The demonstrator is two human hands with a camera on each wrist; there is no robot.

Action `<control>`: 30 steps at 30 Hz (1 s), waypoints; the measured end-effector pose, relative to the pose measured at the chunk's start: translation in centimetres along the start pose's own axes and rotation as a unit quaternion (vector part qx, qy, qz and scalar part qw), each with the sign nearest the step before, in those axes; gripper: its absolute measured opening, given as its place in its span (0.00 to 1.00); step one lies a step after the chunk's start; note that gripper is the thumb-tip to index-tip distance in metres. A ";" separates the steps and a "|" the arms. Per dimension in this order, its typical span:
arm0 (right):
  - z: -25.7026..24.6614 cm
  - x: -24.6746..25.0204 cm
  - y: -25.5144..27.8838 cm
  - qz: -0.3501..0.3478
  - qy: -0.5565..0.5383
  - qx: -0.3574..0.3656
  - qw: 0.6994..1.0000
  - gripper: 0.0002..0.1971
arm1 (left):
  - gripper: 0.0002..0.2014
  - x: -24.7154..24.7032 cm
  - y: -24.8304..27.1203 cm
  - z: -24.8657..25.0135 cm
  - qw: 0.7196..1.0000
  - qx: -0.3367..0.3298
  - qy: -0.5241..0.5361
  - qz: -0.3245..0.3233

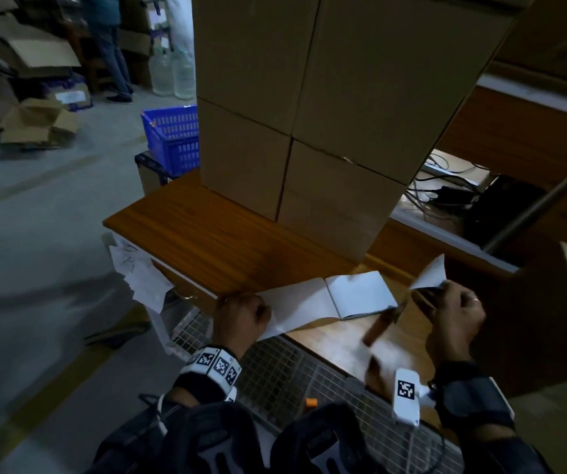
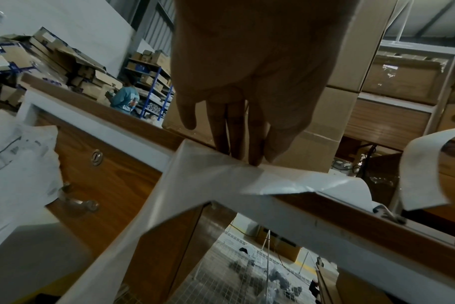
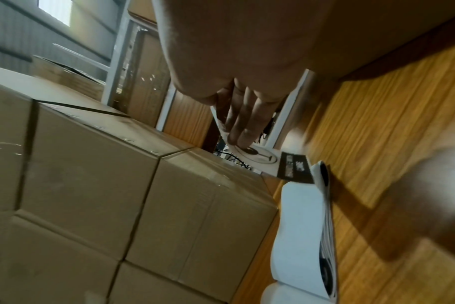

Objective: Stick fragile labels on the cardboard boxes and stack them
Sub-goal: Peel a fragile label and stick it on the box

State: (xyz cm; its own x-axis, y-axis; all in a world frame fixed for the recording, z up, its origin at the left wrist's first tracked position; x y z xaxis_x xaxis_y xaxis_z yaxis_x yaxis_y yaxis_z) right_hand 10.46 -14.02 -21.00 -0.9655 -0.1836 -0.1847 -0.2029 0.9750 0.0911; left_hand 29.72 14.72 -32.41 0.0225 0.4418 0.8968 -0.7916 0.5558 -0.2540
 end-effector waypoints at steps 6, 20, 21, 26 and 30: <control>-1.4 1.5 1.5 -0.025 0.000 0.044 0.999 0.12 | 0.10 2.3 -3.2 -1.0 0.989 0.082 0.121 0.002; -4.1 5.7 6.2 -0.037 0.044 0.112 0.992 0.09 | 0.21 4.4 -5.4 12.7 0.920 -0.107 0.356 -0.129; -4.5 6.0 6.6 -0.046 0.044 0.119 0.991 0.09 | 0.21 5.0 -5.4 14.2 0.918 -0.134 0.357 -0.107; -6.8 7.5 7.7 -0.087 0.058 0.154 0.983 0.07 | 0.21 7.5 -4.7 20.2 0.889 -0.188 0.415 -0.053; -9.5 9.8 7.9 -0.100 0.030 0.168 0.980 0.08 | 0.19 9.2 -1.8 24.7 0.871 -0.234 0.428 -0.057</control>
State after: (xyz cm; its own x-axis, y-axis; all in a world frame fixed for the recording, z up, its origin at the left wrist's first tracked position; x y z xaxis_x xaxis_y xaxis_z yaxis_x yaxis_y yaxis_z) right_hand -2.17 -9.28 -12.81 -0.9222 -0.3717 -0.1065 -0.3331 0.9036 -0.2693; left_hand 16.26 0.35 -14.79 0.6908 0.6164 0.3779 -0.4230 0.7684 -0.4803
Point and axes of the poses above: each hand's wrist, its own y-axis away from the middle knuckle, its own x-axis out of the back of the hand, z = x × y, the point moved 4 cm from there along -y, towards the middle knuckle, and after that the axes turned 5 degrees about -y, right-handed, at the moved point
